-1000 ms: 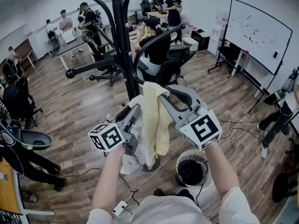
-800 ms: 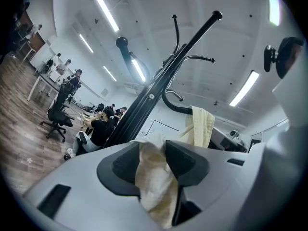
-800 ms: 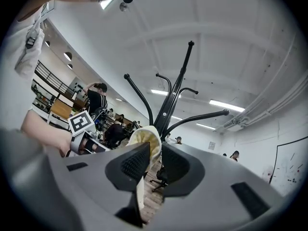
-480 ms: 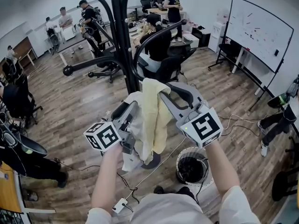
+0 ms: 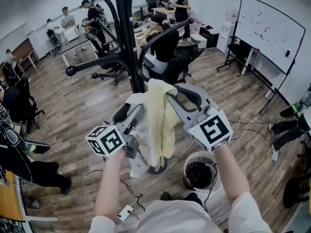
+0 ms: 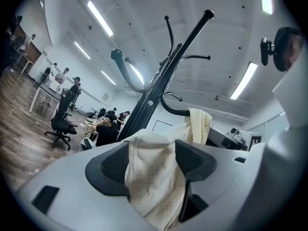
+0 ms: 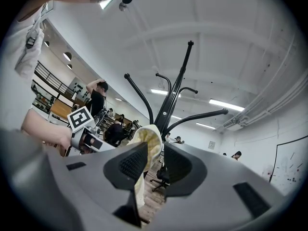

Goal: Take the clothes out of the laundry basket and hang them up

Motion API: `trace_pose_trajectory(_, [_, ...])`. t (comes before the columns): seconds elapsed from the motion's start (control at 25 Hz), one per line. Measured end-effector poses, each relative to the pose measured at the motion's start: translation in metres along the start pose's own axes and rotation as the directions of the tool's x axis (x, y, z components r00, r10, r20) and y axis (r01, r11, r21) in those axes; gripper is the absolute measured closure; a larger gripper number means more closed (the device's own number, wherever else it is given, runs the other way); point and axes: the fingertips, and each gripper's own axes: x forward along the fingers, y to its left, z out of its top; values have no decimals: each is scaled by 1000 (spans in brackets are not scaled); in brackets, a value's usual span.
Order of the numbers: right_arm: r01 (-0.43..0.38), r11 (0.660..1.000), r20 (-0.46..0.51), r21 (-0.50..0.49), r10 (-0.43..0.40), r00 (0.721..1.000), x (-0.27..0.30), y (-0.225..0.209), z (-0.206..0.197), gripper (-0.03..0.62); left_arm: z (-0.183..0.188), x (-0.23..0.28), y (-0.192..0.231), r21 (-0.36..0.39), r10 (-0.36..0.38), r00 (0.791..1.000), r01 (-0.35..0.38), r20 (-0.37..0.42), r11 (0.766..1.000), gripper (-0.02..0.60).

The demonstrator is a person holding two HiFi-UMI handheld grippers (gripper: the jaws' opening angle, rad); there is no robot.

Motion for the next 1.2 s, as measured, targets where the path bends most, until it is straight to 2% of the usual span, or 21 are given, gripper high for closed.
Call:
trace_pose_trajectory(0.24, [5,1000,-5,13,-5,1000,0,4,4,480,-2,-5,-11,69,-31,999,33,-37,997,284])
trace_pose_trajectory(0.48, [22,1000,-5,4,-22,1000,-6,2,4,479,-3,-10,-20,96,-44,998,47,-33,994,282])
trace_pose_trajectory(0.76, [31,999,8,7,-31,999,-25,-2,3,479,6,-28,-41,184,-1,999,-5,33,983,284])
trace_pose_trajectory(1.0, [19,998,9,55,-20,1000,-41,-1,-4,479,1,-39,-63,202,22,999,-31,45,979,288])
trace_pose_trajectory(1.2, [-16,996,13,85,15,1000,-55,9,-7,484,-6,-52,-79,240,64,996,-78,64,968,342])
